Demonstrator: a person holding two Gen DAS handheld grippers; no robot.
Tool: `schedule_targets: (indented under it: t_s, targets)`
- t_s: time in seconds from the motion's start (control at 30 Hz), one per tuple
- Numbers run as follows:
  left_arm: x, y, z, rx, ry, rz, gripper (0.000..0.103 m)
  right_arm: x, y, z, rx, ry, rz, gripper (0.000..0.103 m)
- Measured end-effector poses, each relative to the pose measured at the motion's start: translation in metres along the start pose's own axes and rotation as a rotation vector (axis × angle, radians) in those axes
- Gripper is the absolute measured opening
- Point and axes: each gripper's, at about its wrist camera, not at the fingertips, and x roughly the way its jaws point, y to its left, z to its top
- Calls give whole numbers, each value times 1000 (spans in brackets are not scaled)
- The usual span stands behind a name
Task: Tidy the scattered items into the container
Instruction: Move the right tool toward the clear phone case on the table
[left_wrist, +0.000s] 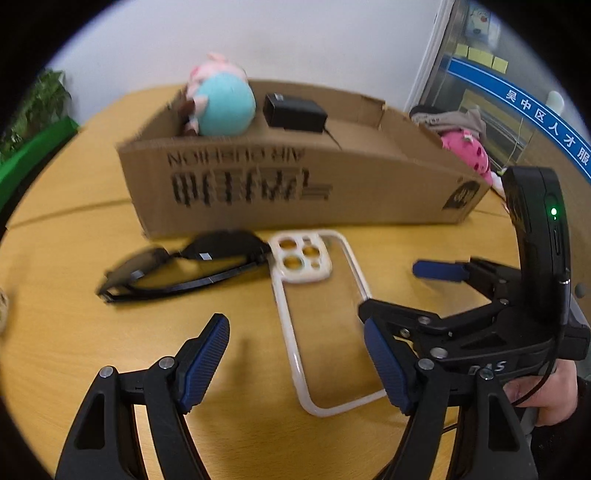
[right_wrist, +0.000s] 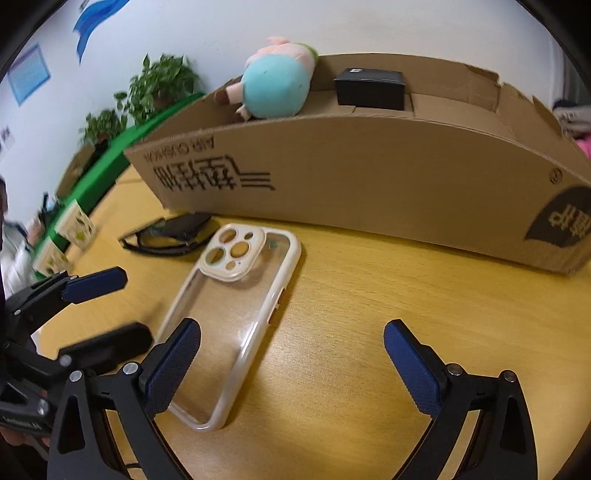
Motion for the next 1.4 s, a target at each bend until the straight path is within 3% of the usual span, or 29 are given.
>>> schedule_targets:
  t_s: [0.17,0.27,0.57,0.73,0.83,0.93,1.23,1.3,1.33,1.4]
  targets:
    - [20,-9,-6,6,51,-90,74,-1,-16,-2,11,-12,-75,100]
    - [27,-24,-7,52,43,-114,74,-6,-34,-1,43,-14,-96,100]
    - [43,-93,-11,218,69,-282,74,-35,-71,-23,107,-4,-93,100]
    - [42,-103,-13,199,98,-379,74,-49,-89,-33,129,8,-77,100]
    - [35,-87,-13,166,105,-396,76,-52,-82,-39,73,19,-41,100]
    - [23,-73,-15,192,95,-357,75,-57,-74,-45,60,-7,32,100]
    - [-16,-32,-7,262,45,-311,74,-40,-25,-54,-200,41,3,100]
    - [-19,-28,-4,254,32,-307,74,-33,-8,-59,-295,33,-61,93]
    - [-21,-26,-3,256,31,-302,74,-34,-3,-60,-310,21,-34,85]
    - [-17,-29,0,265,37,-302,74,-35,6,-64,-361,26,-15,85]
